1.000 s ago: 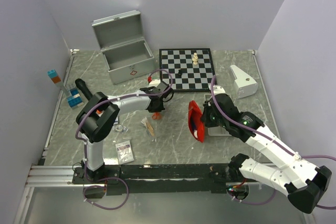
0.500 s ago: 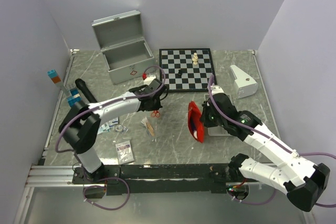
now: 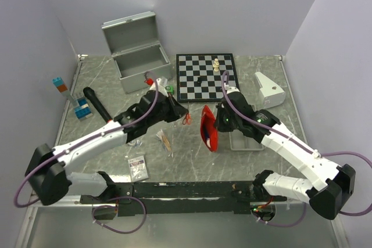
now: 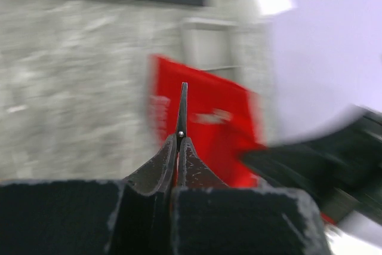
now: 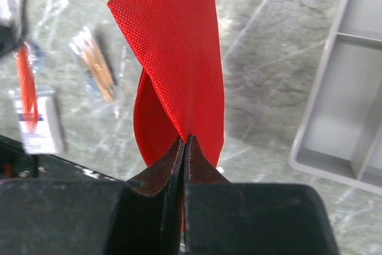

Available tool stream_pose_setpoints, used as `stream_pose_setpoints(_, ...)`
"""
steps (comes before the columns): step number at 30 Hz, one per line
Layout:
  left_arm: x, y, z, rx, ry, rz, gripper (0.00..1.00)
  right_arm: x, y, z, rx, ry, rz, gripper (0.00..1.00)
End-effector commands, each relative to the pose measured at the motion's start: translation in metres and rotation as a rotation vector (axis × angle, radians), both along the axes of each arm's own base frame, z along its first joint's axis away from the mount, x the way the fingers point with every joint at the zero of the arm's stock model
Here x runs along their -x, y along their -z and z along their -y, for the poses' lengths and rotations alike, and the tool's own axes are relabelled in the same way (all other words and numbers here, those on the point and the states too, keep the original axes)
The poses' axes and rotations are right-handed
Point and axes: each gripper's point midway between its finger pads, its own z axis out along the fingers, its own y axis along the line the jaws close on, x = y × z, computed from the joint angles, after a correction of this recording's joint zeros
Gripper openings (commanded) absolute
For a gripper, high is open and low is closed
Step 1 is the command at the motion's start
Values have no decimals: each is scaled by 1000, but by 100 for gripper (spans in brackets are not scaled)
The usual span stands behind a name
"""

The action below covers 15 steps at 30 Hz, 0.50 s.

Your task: Organize the medicine kit

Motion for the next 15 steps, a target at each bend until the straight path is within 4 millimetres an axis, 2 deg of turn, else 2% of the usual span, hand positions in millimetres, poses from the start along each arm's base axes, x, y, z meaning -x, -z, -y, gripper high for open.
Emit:
stream_pose_setpoints(1, 20, -85, 25, 306, 96, 188, 1, -10, -32, -19, -115, 25, 8, 0)
stream_pose_setpoints(2, 22, -95, 25, 346, 97, 215, 1, -9, -34, -22, -125, 22, -2, 0)
stream_pose_setpoints(4, 27, -105, 27, 396, 109, 247, 1, -9, -38, -27, -151, 22, -18, 0)
stream_pose_setpoints(7, 34, -113, 33, 450, 134, 273, 1, -5, -44, -37, -204, 3, -47, 0)
stream_pose_setpoints(15, 47, -118, 38, 524, 173, 335, 1, 5, -54, -48, -347, -9, -126, 0)
